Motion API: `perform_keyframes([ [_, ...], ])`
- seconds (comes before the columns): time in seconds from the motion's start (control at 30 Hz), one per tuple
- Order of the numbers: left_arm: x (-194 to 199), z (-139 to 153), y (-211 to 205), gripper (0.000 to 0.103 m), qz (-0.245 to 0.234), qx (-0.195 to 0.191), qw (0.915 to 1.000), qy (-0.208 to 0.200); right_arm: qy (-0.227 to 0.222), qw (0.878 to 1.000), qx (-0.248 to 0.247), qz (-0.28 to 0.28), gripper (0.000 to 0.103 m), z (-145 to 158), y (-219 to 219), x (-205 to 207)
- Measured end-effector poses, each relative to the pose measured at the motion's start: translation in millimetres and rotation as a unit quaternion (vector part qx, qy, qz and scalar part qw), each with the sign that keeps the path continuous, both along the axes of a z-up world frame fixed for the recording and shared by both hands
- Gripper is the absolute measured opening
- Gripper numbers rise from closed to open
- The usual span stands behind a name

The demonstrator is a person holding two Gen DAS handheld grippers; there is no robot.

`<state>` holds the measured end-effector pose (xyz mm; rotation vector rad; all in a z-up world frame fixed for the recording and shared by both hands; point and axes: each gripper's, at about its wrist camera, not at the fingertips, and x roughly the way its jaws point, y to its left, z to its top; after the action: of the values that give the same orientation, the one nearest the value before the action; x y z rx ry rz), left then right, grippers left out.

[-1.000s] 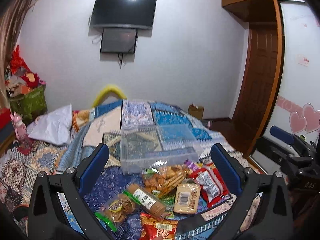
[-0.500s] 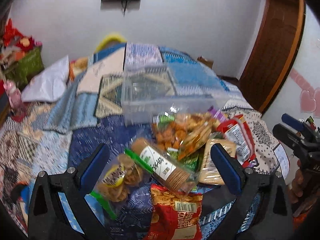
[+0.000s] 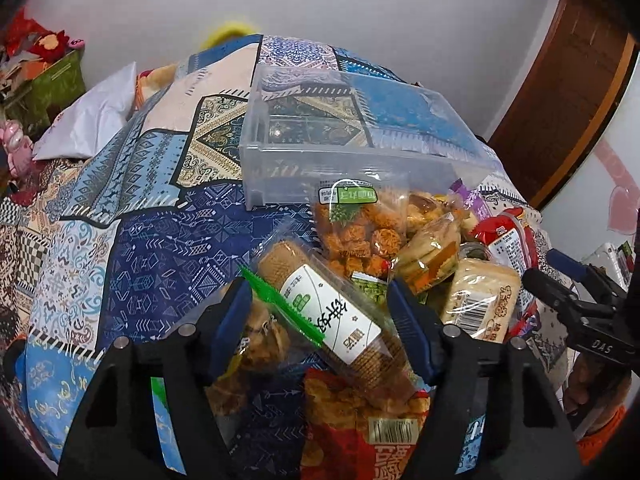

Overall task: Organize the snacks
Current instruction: 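Move left tool to yellow-labelled chip bag while right tool approaches red-and-silver packet, then grasp the yellow-labelled chip bag with left tool while right tool grasps red-and-silver packet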

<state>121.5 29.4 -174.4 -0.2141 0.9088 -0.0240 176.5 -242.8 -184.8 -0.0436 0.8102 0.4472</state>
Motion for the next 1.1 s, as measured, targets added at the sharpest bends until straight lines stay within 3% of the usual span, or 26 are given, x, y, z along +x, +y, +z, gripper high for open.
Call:
perform_keyframes([
  [0.07,2,3,3,0.068,-0.002,0.009,1.0000,0.002,0.007,1.000,0.002,0.002,0.084,-2,0,2],
  [0.3,-12,16,39,0.068,-0.002,0.011,0.9999,0.005,0.022,1.000,0.009,0.004,0.084,-8,-2,5],
  [0.5,-23,-10,42,0.068,-0.023,0.015,0.9981,0.056,0.042,0.999,0.025,0.003,0.082,-14,-4,8],
  [0.6,-25,-17,41,0.069,-0.023,0.025,0.9976,0.060,0.048,0.999,0.023,0.006,0.081,-15,-3,8],
  [0.73,-19,-24,41,0.080,-0.027,0.016,0.9975,0.064,0.053,0.998,0.015,0.011,0.081,-17,0,8],
  [0.9,-9,-38,45,0.080,-0.014,0.026,0.9965,0.078,0.060,0.998,0.021,0.010,0.076,-20,0,10],
  [1.0,-5,-47,47,0.080,-0.004,0.025,0.9961,0.085,0.065,0.997,0.027,0.008,0.068,-20,-4,11],
  [1.1,-2,-50,51,0.072,0.008,0.014,0.9967,0.079,0.063,0.998,0.025,0.009,0.065,-20,-6,10],
])
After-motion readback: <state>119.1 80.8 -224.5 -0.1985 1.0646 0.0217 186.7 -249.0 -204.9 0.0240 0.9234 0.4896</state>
